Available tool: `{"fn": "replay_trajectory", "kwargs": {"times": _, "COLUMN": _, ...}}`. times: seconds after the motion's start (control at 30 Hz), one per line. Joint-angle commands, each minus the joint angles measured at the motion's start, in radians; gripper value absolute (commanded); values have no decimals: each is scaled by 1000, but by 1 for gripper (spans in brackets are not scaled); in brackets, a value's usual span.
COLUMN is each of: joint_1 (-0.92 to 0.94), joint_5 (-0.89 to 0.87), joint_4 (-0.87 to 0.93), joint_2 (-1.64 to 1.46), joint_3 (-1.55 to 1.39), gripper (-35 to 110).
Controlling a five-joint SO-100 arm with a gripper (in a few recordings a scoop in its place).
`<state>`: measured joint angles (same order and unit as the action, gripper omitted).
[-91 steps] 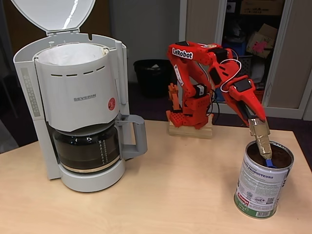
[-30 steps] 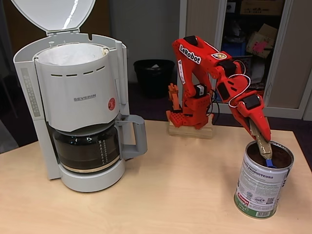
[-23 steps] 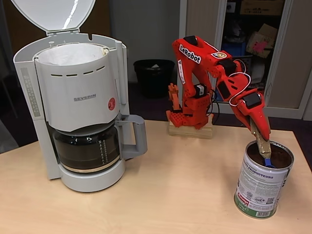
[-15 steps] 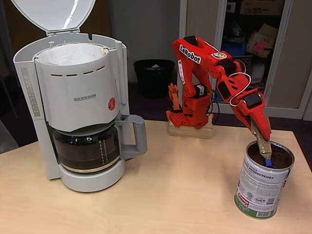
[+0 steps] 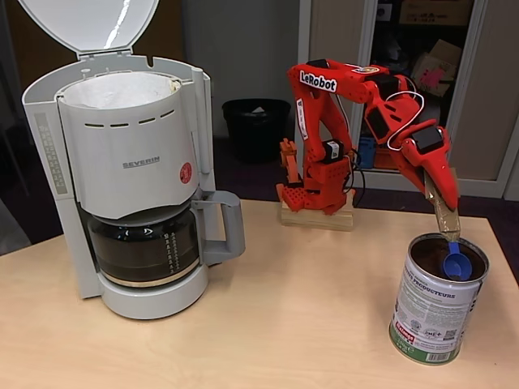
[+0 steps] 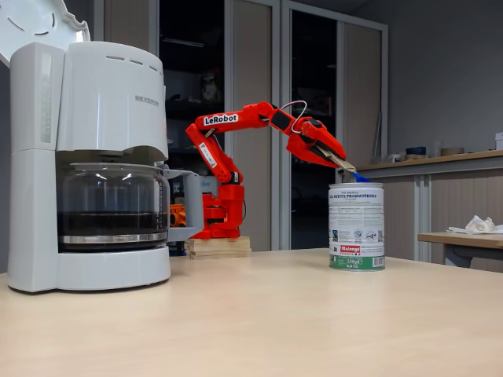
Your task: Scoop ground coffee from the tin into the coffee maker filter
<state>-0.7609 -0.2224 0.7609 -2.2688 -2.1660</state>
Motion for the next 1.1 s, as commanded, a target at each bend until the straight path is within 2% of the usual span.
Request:
{"fn": "replay_trajectory", "kwargs": {"times": 0.0, "joint_1": -6, "joint_5": -38, "joint_4": 34, "joint_2": -9, "joint_3": 58, "gripper": 0}}
{"fn": "replay_trajectory", "kwargs": {"times": 0.17, "joint_1": -8, "joint_5": -78, "joint_4": 144, "joint_2": 26, "joint_3": 110, "gripper": 0}}
{"fn": "replay_trajectory", "kwargs": {"times": 0.3, "joint_1": -3, "joint_5": -143, "joint_4": 319, "joint_2": 109, "joint_3": 242, "gripper": 0}}
{"fn": "replay_trajectory", "kwargs": {"times": 0.7, "joint_1": 3, "joint_5": -103, "joint_4": 653, "joint_2": 393, "joint_3": 690, "gripper": 0}}
{"fn": "replay_trajectory", "kwargs": {"times": 0.9, "joint_1": 0, "joint_5": 18, "joint_4": 738, "joint_2": 526, "joint_3": 879, "gripper": 0}}
{"fn": "replay_trajectory", "kwargs": {"times": 1.07, "joint_1": -35, "joint_5": 287, "joint_4": 747, "joint_2": 624, "joint_3": 1011, "gripper": 0}}
